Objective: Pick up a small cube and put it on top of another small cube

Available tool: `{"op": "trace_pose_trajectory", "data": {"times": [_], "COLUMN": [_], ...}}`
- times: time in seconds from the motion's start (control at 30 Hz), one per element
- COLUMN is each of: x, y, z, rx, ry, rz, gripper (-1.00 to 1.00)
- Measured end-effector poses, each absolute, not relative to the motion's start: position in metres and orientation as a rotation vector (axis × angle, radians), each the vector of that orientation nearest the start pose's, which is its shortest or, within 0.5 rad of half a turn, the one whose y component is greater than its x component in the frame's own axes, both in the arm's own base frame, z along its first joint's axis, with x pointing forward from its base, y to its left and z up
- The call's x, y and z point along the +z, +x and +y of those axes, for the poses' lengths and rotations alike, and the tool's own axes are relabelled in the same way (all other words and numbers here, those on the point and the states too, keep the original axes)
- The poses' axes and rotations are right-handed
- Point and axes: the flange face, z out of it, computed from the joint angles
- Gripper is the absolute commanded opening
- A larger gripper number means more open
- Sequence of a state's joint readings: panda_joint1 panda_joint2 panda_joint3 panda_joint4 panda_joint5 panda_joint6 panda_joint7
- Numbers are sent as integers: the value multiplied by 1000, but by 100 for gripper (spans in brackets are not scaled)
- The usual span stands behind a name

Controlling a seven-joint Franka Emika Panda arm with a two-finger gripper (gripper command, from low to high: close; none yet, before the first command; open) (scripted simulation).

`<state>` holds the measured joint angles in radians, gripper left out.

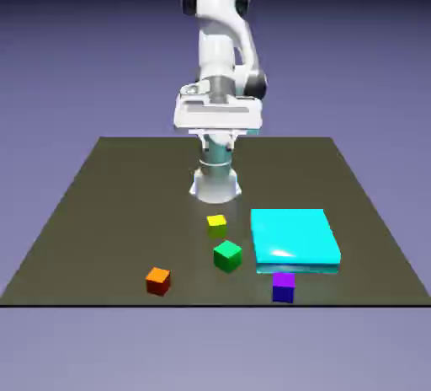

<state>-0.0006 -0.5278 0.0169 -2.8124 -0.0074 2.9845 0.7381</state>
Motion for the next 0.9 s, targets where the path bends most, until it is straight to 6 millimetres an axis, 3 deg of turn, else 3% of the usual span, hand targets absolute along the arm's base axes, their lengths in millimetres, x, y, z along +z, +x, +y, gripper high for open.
{"op": "trace_pose_trajectory", "data": {"times": [0.1, 0.23, 0.47, 0.53, 0.73, 0.77, 0.83, 0.9], "x": [372, 294, 183, 179, 118, 114, 114, 134], "y": [393, 377, 311, 308, 288, 286, 286, 295], "z": [11, 14, 19, 18, 14, 14, 14, 15], "rx": [-656, -230, 626, 668, 667, 667, 668, 666], "ry": [-2768, -2978, -3168, -3168, -3170, -3169, -3169, -3171], "rz": [980, 985, 906, 904, 903, 902, 903, 904], "gripper": [0, 0, 0, 0, 0, -100, -100, -100]}}
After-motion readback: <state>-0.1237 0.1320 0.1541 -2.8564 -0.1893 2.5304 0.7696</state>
